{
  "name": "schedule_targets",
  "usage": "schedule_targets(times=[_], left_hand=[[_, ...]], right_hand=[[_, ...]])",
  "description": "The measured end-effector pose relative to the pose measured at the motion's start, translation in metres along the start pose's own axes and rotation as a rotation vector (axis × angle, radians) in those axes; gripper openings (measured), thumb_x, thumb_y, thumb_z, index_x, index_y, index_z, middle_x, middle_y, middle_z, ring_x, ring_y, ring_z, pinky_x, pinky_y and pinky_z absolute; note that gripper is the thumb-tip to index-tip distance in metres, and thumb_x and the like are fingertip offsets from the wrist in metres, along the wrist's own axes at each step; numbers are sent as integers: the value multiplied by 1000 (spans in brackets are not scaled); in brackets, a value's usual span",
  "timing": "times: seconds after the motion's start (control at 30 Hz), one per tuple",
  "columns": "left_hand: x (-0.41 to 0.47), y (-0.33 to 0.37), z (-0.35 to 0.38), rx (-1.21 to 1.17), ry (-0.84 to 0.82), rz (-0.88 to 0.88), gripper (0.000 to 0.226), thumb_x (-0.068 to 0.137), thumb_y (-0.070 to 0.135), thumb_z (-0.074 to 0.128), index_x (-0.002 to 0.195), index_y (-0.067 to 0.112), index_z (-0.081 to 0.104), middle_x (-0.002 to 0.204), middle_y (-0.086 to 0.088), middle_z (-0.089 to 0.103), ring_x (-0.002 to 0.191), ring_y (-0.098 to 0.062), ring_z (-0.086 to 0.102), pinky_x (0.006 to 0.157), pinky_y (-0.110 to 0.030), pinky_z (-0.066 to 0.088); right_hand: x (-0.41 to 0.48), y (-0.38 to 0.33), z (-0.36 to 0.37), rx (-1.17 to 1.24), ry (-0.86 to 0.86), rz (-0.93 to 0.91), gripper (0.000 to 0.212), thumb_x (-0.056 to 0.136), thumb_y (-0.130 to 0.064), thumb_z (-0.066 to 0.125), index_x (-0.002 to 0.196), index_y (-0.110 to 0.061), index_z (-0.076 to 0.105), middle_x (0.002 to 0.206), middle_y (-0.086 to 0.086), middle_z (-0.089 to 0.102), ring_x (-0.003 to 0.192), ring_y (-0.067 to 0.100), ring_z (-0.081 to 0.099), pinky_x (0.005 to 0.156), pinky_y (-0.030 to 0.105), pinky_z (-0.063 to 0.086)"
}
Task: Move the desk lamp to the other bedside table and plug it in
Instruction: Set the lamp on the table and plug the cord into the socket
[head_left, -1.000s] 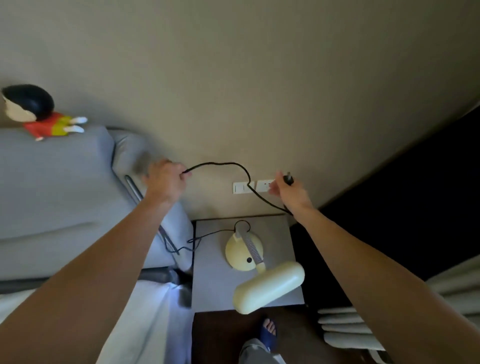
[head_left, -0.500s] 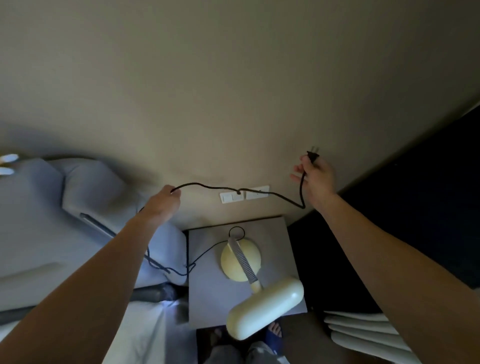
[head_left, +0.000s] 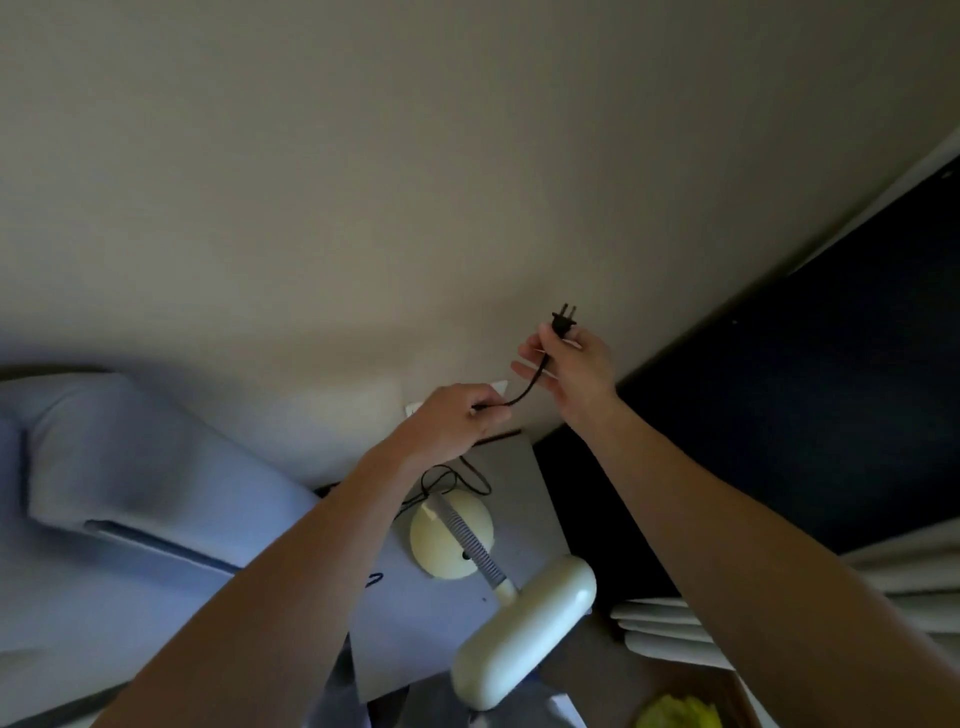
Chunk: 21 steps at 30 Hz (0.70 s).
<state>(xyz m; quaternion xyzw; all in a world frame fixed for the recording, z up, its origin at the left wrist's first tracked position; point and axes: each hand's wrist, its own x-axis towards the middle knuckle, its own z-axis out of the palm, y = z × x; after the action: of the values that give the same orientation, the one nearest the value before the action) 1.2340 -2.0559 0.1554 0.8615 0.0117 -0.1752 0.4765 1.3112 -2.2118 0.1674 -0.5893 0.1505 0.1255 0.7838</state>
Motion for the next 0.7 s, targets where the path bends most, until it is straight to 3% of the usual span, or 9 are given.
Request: schedule_targets(times=[0.07,0.13,0.23,0.3,0.37,0.43,0.53,0.6,0.7], left_hand=[[5,-14,0,50,21,-3,20,98,25,54,87,25,71,72,5,64,59,-1,56,59,-20,40],[10,-26,7,99,-35,-38,23,99,23,53,86,22,72,82,3,67,74,-5,62,68,-24,46],[18,-42,30,206,-106,-86,22,100,24,55,101,11,73,100,-8,68,94,-24,64,82,-38,49],[23,-52,42,117,-67,-168,20,96,25,61,110,17,72,108,-1,70,102,-20,66,85,-34,50],[24,-59,51,6,-44,-260,39,87,28,69,125,27,65,122,6,67,113,-13,62,98,-33,48],[27,-63,61,-73,-23,-339,50,81,26,69,130,27,62,124,4,67,112,-16,64,101,-39,50],[40,-67,74,-229,146,-403,36,83,21,57,117,16,67,119,-10,71,109,-28,67,98,-47,53],[50,-68,80,-342,262,-479,15,84,28,58,91,25,70,106,-11,75,103,-31,69,95,-50,53],[67,-76,87,-441,325,-545,21,81,31,54,83,19,71,95,-14,77,96,-32,71,92,-50,52]], right_hand=[[4,3,-8,-45,14,39,11,99,-13,58,100,-3,60,70,5,58,56,13,56,64,35,59],[7,13,-9,-106,4,115,19,103,-22,51,104,-5,61,67,2,48,52,10,43,58,30,50],[14,36,-10,-71,-18,274,27,105,-26,42,95,-9,60,66,1,46,53,12,41,61,33,51],[22,53,-15,-67,-72,333,23,105,-16,43,94,-7,61,69,3,49,60,14,48,61,35,57],[31,69,-21,-124,-137,371,17,102,-11,50,97,-4,65,71,5,54,65,15,54,60,34,59],[40,85,-26,-198,-155,386,7,96,-8,61,96,-3,65,76,8,60,67,16,60,61,34,60],[54,109,-27,-242,-100,415,11,90,-2,68,100,4,65,83,14,67,67,18,66,53,30,59],[64,124,-28,-255,-96,457,10,89,0,69,96,6,66,85,17,69,64,20,67,51,30,59],[78,147,-27,-293,-92,494,11,89,-2,70,95,7,67,82,19,71,60,22,69,49,30,59]])
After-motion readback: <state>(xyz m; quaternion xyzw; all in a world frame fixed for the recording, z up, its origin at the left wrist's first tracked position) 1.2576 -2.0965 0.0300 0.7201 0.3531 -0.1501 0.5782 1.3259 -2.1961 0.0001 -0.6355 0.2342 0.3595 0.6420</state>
